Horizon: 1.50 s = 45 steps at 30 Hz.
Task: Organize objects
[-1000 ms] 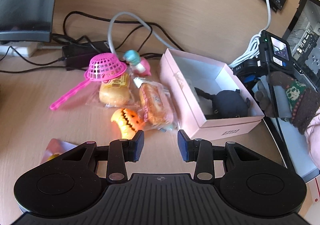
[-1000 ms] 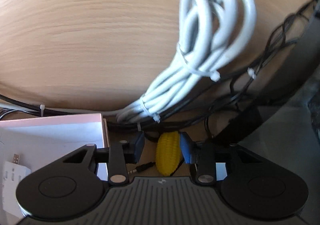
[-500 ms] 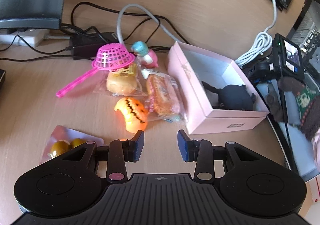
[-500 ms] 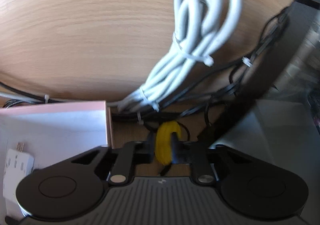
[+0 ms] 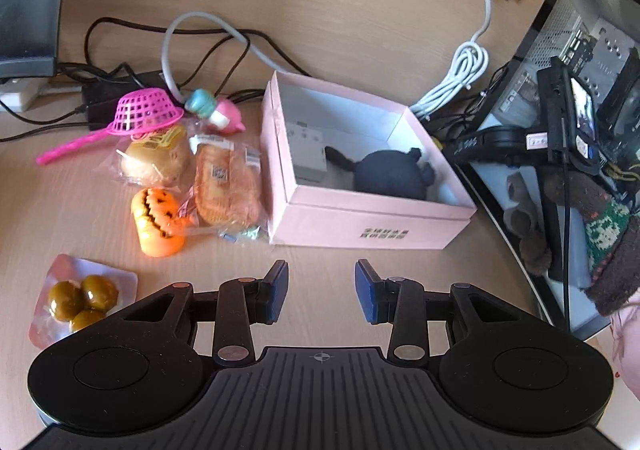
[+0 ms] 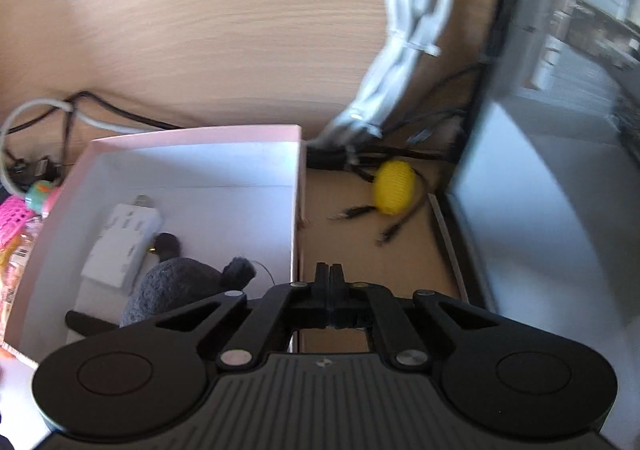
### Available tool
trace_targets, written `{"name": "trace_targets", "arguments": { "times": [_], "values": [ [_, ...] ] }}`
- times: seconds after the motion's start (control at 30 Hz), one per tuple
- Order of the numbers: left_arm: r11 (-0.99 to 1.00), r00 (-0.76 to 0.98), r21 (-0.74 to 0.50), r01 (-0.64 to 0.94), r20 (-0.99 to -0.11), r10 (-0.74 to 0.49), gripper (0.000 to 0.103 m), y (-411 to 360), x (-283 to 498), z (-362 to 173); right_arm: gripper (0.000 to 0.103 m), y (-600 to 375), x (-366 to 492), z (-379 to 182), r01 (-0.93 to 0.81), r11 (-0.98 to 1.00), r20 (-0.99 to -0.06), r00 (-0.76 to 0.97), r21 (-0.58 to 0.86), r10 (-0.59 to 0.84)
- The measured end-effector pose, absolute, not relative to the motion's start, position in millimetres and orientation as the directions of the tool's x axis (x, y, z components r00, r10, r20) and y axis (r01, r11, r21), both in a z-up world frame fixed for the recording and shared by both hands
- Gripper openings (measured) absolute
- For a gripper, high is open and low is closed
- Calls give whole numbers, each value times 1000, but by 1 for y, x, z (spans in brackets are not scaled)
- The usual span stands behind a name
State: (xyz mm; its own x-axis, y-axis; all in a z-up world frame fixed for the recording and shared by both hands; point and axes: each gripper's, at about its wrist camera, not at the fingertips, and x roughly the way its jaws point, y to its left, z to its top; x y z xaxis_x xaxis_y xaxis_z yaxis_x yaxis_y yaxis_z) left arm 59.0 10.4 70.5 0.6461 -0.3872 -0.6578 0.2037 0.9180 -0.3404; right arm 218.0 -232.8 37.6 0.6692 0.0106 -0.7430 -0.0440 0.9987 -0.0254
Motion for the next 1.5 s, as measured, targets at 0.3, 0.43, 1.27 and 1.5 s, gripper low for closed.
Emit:
{"name": "trace_targets", "arguments": {
  "times": [0.3,0.43,1.27,1.5],
  "values": [
    [909,658,-361,208,-636,-403,40,22,56,65,18,-227,278,20,-6,951,-688,692,-310,-220],
    [915,657,-362,180,-648,-386,40,39,59,61,27,-226,298,5,-15,942,-714,657,-335,-243],
    [911,617,-358,206,-675,-405,40,20,44,54,27,-249,209,22,22,994,-744,662,-105,-93],
    [937,563,-296,186,-749,-348,40,6,24,56,27,-238,86,65,-169,982,-781,623,-84,41]
  ]
}}
